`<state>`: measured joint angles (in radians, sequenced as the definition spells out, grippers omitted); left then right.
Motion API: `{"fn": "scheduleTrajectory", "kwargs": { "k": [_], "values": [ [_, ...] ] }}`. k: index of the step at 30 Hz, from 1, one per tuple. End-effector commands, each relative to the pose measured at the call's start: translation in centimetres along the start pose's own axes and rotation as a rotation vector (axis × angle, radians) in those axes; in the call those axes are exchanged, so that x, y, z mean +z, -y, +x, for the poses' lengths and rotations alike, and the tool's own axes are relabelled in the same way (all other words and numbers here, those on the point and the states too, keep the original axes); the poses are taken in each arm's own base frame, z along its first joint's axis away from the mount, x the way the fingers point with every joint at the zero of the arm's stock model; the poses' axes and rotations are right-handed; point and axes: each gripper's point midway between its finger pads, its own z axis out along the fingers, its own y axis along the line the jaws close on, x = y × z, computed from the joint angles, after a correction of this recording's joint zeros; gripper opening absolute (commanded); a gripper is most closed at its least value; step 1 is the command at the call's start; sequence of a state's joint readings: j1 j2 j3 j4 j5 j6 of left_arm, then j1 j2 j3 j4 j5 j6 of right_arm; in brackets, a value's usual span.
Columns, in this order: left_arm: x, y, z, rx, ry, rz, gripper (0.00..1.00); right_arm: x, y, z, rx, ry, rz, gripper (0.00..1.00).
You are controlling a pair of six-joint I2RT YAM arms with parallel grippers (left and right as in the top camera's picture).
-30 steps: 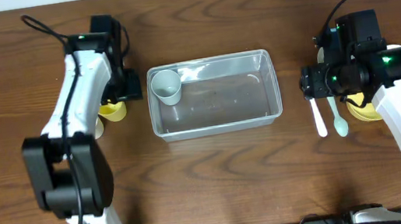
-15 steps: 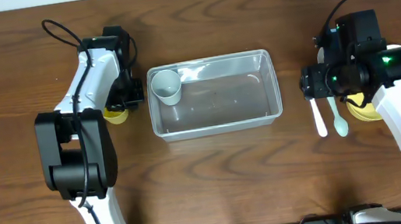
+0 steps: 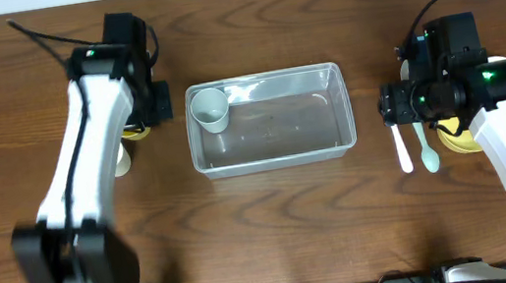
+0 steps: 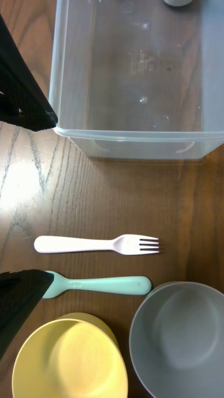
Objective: Pack container
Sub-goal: 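Move the left gripper back to the yellow cup and grasp it, then place the yellow cup inside the container and release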
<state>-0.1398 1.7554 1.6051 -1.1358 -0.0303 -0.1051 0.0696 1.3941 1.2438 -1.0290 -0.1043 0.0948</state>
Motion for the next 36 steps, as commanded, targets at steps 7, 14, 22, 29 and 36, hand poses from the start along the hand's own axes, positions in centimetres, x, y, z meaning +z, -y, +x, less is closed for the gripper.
{"fn": "scheduleTrajectory", "kwargs": {
  "k": [7, 14, 22, 29, 36],
  "values": [
    [-9.4, 9.3, 3.7, 0.190, 0.153, 0.249, 0.06, -0.4, -0.3, -0.5, -0.016, 0.016, -0.002, 0.73],
    [-4.9, 13.5, 5.7, 0.305, 0.050, 0.244, 0.06, -0.4, -0.3, -0.4, -0.015, 0.013, -0.001, 0.73],
    [3.1, 13.9, 7.1, 0.311, -0.115, 0.181, 0.06, -0.4, -0.3, -0.3, -0.015, 0.006, -0.001, 0.73],
    [7.5, 13.4, 7.1, 0.317, -0.169, 0.108, 0.07, -0.4, -0.3, -0.1, -0.014, -0.001, 0.000, 0.73],
    [9.3, 12.4, 7.3, 0.304, -0.211, 0.069, 0.28, -0.4, -0.2, 0.1, -0.014, -0.007, 0.001, 0.73]
  ]
}}
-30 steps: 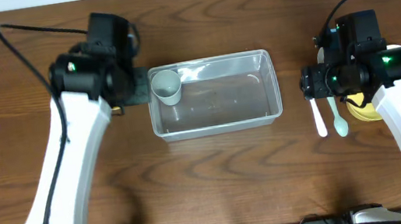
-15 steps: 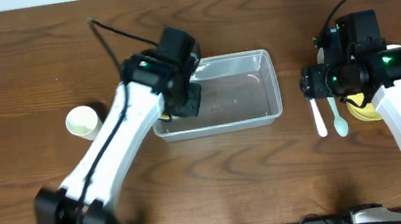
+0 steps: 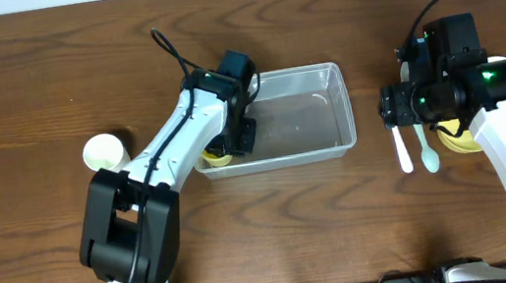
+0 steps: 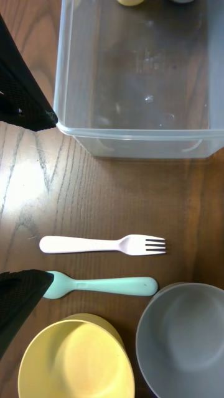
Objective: Pack container
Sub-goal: 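Place the yellow cup inside the container and release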
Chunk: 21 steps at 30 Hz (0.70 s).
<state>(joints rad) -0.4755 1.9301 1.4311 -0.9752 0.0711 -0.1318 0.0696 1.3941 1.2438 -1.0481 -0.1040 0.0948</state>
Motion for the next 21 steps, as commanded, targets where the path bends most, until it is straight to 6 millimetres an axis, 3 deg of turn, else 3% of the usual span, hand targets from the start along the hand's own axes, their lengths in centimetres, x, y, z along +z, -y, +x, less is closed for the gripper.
{"fn": "scheduleTrajectory", "kwargs": {
  "k": [1, 5, 8, 11, 16, 21],
  "values": [
    [0.7, -1.1, 0.1, -0.018, -0.018, -0.028, 0.29, -0.4, -0.3, -0.4, -0.016, 0.011, 0.000, 0.73],
    [0.3, -1.7, -0.3, -0.033, -0.008, -0.037, 0.33, -0.4, -0.2, -0.4, -0.015, 0.011, 0.007, 0.73],
    [-1.6, -1.8, -1.2, -0.023, 0.031, -0.043, 0.42, -0.4, -0.1, -0.4, -0.016, 0.011, 0.007, 0.73],
    [-5.7, -2.4, -2.5, -0.024, 0.118, -0.077, 0.45, -0.4, -0.1, -0.4, -0.015, 0.011, 0.007, 0.73],
    [-14.9, -2.5, -3.9, 0.027, 0.324, -0.079, 0.55, -0.4, 0.2, -0.3, -0.015, 0.010, 0.028, 0.75],
    [-21.5, -5.8, -3.2, -0.043, 0.502, -0.177, 0.64, -0.4, 0.6, -0.2, -0.015, 0.007, 0.048, 0.75]
  ]
}}
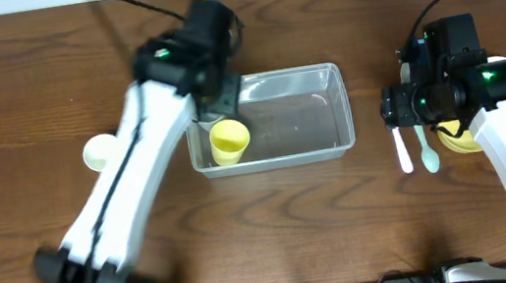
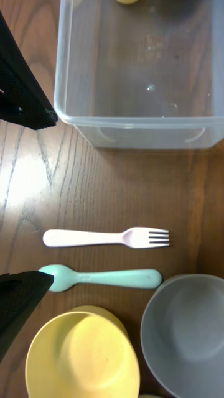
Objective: Pack container
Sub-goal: 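Place the yellow cup inside the container and release, then return the left gripper to the white cup and grasp it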
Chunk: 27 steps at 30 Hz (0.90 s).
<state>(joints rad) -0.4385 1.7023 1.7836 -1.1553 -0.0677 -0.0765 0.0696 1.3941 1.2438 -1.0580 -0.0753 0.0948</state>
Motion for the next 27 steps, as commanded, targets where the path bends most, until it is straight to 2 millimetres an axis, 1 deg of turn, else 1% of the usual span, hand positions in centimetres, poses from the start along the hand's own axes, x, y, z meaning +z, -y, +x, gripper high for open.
{"fn": "scheduleTrajectory", "kwargs": {
  "k": [1, 3, 4, 6, 10, 12, 14, 17, 20, 24, 27],
  "values": [
    [-4.1, -4.5, -0.6, -0.041, 0.104, -0.137, 0.64, -0.4, 0.1, -0.4, -0.015, 0.015, 0.019, 0.75],
    [-5.1, -6.7, -0.4, -0.090, 0.123, -0.182, 0.64, -0.4, 0.1, -0.5, -0.015, 0.015, 0.019, 0.76],
    [-5.3, -7.8, -0.3, -0.119, 0.123, -0.194, 0.64, -0.4, 0.1, -0.5, -0.015, 0.016, 0.019, 0.75],
    [-5.3, -10.6, 0.5, -0.212, 0.100, -0.230, 0.64, -0.4, 0.1, -0.5, -0.015, 0.016, 0.019, 0.75],
    [-4.1, -15.0, 2.1, -0.376, 0.049, -0.285, 0.64, -0.4, 0.1, -0.5, -0.015, 0.016, 0.019, 0.75],
    [-2.8, -16.9, 3.3, -0.447, 0.002, -0.302, 0.64, -0.4, 0.1, -0.5, -0.015, 0.016, 0.018, 0.76],
    [-1.3, -17.7, 4.4, -0.496, -0.049, -0.274, 0.64, -0.4, 0.1, -0.5, -0.015, 0.016, 0.018, 0.76],
    [1.8, -18.1, 6.3, -0.556, -0.146, -0.209, 0.64, -0.4, 0.1, -0.5, -0.015, 0.016, 0.018, 0.76],
    [5.0, -18.1, 8.0, -0.585, -0.245, -0.171, 0.64, -0.4, 0.1, -0.5, -0.015, 0.015, 0.018, 0.76],
    [8.8, -17.9, 10.1, -0.587, -0.365, -0.164, 0.64, -0.4, 0.1, -0.5, -0.015, 0.015, 0.018, 0.76],
    [11.2, -17.6, 11.4, -0.585, -0.436, -0.160, 0.64, -0.4, 0.1, -0.4, -0.015, 0.014, 0.018, 0.75]
  ]
}}
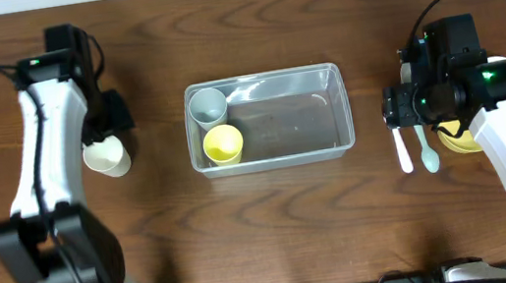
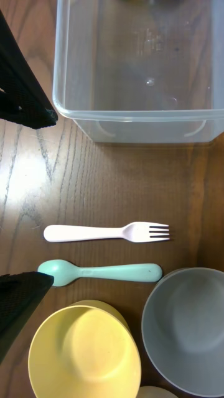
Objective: Pack container
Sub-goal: 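Return the left gripper to the white cup and grasp it, then set the white cup into the container beside the grey cup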
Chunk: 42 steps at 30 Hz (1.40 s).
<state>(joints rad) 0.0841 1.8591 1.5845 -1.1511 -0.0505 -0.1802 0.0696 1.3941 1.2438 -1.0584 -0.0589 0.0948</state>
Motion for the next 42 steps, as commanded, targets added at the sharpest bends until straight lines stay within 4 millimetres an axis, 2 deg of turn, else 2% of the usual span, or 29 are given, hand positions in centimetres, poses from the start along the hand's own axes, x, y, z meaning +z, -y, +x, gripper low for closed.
{"fn": "scheduleTrajectory", "kwargs": {
  "k": [1, 5, 6, 9, 13, 15, 21, 25, 28, 33, 35, 38, 42],
  "values": [
    [3.0, 0.4, 0.8, -0.004, -0.087, 0.000, 0.64, -0.4, -0.2, -0.4, -0.015, 0.012, 0.002, 0.76],
    [5.5, 0.5, 1.4, 0.003, -0.162, -0.020, 0.63, -0.4, -0.2, -0.3, -0.014, 0.007, 0.003, 0.75],
    [5.9, 0.5, 1.5, 0.004, -0.173, -0.023, 0.60, -0.4, -0.2, -0.2, -0.014, 0.006, 0.003, 0.75],
    [6.3, 0.6, 1.7, 0.006, -0.187, -0.026, 0.36, -0.4, -0.2, -0.3, -0.015, 0.007, 0.003, 0.76],
    [6.1, 0.6, 1.7, 0.006, -0.184, -0.025, 0.19, -0.4, -0.2, -0.3, -0.014, 0.007, 0.003, 0.76],
    [6.0, 0.5, 1.7, 0.007, -0.183, -0.025, 0.06, -0.4, -0.2, -0.3, -0.015, 0.007, 0.003, 0.76],
    [4.4, 0.6, 1.5, 0.008, -0.142, -0.014, 0.06, -0.4, -0.2, -0.3, -0.014, 0.007, 0.003, 0.76],
    [0.8, 1.8, 1.8, 0.040, -0.075, 0.019, 0.06, -0.4, -0.2, -0.3, -0.015, 0.008, 0.003, 0.76],
    [-3.6, 4.0, 2.0, 0.092, 0.035, 0.084, 0.06, -0.4, -0.2, -0.3, -0.015, 0.008, 0.003, 0.76],
    [-12.4, 10.0, 2.3, 0.278, 0.357, 0.226, 0.06, -0.4, -0.2, -0.3, -0.014, 0.008, 0.002, 0.76],
    [-15.0, 12.9, 3.0, 0.371, 0.460, 0.285, 0.05, -0.4, -0.2, -0.3, -0.014, 0.008, 0.002, 0.76],
    [-17.1, 17.0, 4.5, 0.495, 0.545, 0.352, 0.06, -0.4, -0.2, -0.3, -0.013, 0.008, 0.002, 0.76],
    [-16.9, 21.8, 6.0, 0.631, 0.571, 0.390, 0.06, -0.4, -0.2, -0.3, -0.006, 0.008, 0.002, 0.76]
  ]
}}
